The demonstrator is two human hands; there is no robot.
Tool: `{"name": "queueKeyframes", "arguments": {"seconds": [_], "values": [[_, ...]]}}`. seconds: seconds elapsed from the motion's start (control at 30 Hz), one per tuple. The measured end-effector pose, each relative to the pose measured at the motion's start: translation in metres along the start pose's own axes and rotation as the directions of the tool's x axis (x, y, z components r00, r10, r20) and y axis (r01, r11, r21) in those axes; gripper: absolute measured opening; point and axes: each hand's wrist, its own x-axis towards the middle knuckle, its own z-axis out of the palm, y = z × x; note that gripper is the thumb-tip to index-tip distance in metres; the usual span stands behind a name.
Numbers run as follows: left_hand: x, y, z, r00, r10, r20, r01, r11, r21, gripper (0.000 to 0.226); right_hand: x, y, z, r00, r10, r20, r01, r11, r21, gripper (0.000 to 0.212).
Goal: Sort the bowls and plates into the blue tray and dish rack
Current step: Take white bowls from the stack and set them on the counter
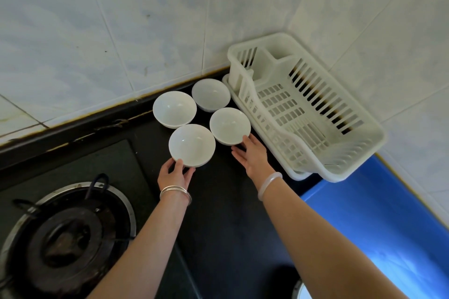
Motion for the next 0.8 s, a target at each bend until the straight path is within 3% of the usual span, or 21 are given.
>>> {"name": "queueKeyframes", "arguments": {"seconds": [0.13, 0.3, 0.4, 0.6, 0.7, 0.8], "values": [[-0.006, -0.004, -0.002, 0.998, 0.027, 0.061, -0.029, 0.999, 0.037, 0.041, -0.01, -0.005, -0.007, 0.998, 0.007, 0.065, 0.005, 0.985, -0.172, 0.05], [-0.026, -0.018, -0.014, 0.989, 0.032, 0.147, -0.066, 0.971, 0.23, 0.047, -0.039, -0.006, -0.034, 0.99, -0.113, 0.082, 0.136, 0.919, -0.371, 0.041], [-0.045, -0.037, -0.027, 0.961, 0.007, 0.277, -0.121, 0.91, 0.396, 0.044, -0.067, -0.004, -0.065, 0.978, -0.18, 0.107, 0.209, 0.858, -0.469, 0.036], [-0.092, -0.092, -0.051, 0.809, -0.26, 0.527, -0.241, 0.671, 0.701, 0.04, -0.139, 0.019, -0.156, 0.928, -0.372, 0.035, 0.282, 0.637, -0.717, 0.023], [-0.112, -0.123, -0.062, 0.743, -0.308, 0.595, -0.404, 0.503, 0.764, 0.038, -0.169, 0.041, -0.207, 0.912, -0.409, -0.037, 0.182, 0.483, -0.856, 0.024], [-0.129, -0.148, -0.07, 0.678, -0.295, 0.674, -0.608, 0.291, 0.739, 0.035, -0.194, 0.062, -0.25, 0.885, -0.449, -0.121, 0.082, 0.407, -0.91, 0.027]]}}
